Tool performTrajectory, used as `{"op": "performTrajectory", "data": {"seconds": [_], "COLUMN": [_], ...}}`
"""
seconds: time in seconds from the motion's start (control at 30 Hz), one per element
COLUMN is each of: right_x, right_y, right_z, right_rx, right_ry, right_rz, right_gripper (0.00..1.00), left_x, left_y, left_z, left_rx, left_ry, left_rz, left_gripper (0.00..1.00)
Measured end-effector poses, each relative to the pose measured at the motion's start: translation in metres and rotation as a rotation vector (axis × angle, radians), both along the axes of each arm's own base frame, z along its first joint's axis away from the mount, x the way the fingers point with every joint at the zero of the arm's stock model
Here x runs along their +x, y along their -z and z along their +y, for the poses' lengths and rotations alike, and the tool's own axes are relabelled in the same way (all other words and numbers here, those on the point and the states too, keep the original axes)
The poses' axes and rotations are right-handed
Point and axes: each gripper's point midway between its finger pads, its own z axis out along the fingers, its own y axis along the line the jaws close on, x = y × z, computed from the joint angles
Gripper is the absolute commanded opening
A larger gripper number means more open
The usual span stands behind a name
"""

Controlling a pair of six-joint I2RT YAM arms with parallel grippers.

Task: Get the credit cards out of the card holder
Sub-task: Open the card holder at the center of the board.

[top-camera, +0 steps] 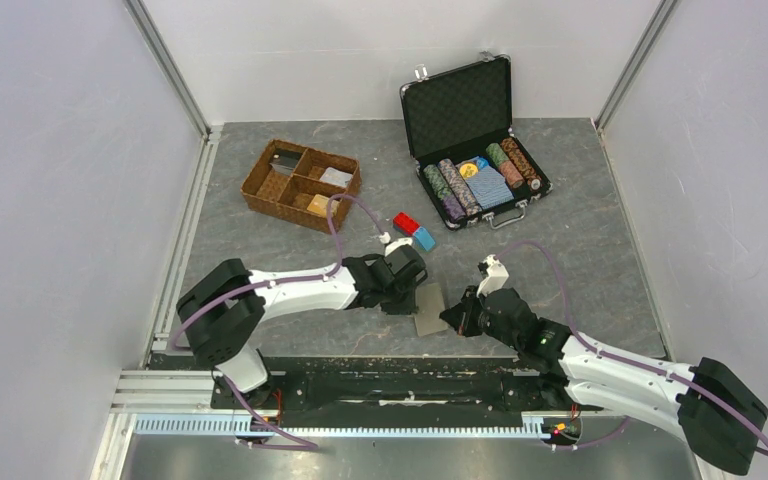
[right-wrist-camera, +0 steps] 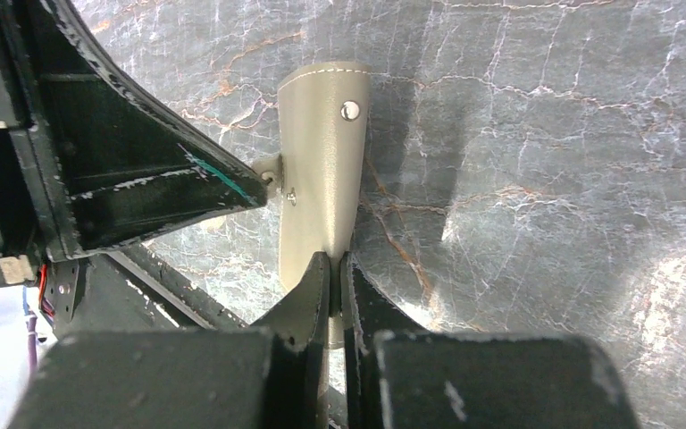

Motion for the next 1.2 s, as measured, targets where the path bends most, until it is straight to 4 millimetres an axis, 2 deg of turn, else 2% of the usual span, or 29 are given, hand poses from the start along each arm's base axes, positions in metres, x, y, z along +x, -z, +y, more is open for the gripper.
{"op": "performTrajectory", "data": {"seconds": [0.2, 0.37, 0.53, 0.63, 0.73, 0.8, 0.9, 1.0, 1.2], "right_x": [0.002, 0.004, 0.01, 0.013, 0.016, 0.016, 0.012, 0.005, -0.005], "right_y": [0.003, 0.007, -0.001, -0.01, -0.017, -0.016, -0.007, 0.0, 0.004], "right_z": [-0.004, -0.009, -0.014, -0.011, -0.007, -0.004, 0.001, 0.006, 0.017], "right_rx": [-0.025, -0.073, -0.135, -0.147, -0.159, -0.176, -0.218, -0.259, -0.295], "right_ry": [0.011, 0.017, 0.02, 0.006, -0.019, -0.038, -0.078, -0.126, -0.185], "right_rz": [-0.011, -0.015, -0.042, -0.062, -0.079, -0.075, -0.053, -0.037, -0.045], "right_gripper": [0.02, 0.34, 0.47, 0.58, 0.65, 0.71, 0.85, 0.9, 0.97], "left_x": [-0.002, -0.008, -0.012, -0.011, -0.012, -0.013, -0.014, -0.016, -0.016], "left_y": [-0.005, -0.003, -0.003, -0.005, -0.006, -0.007, -0.007, -0.01, -0.019], "left_z": [0.018, 0.032, 0.032, 0.027, 0.026, 0.026, 0.026, 0.024, 0.021], "left_rx": [-0.006, -0.029, -0.066, -0.092, -0.121, -0.142, -0.163, -0.191, -0.234], "left_ry": [-0.022, -0.027, -0.01, -0.004, 0.002, 0.005, 0.007, 0.016, 0.025], "left_rz": [-0.016, -0.025, -0.028, -0.035, -0.042, -0.05, -0.058, -0.059, -0.075], "left_gripper": [0.02, 0.02, 0.02, 0.02, 0.02, 0.02, 0.02, 0.02, 0.02]}}
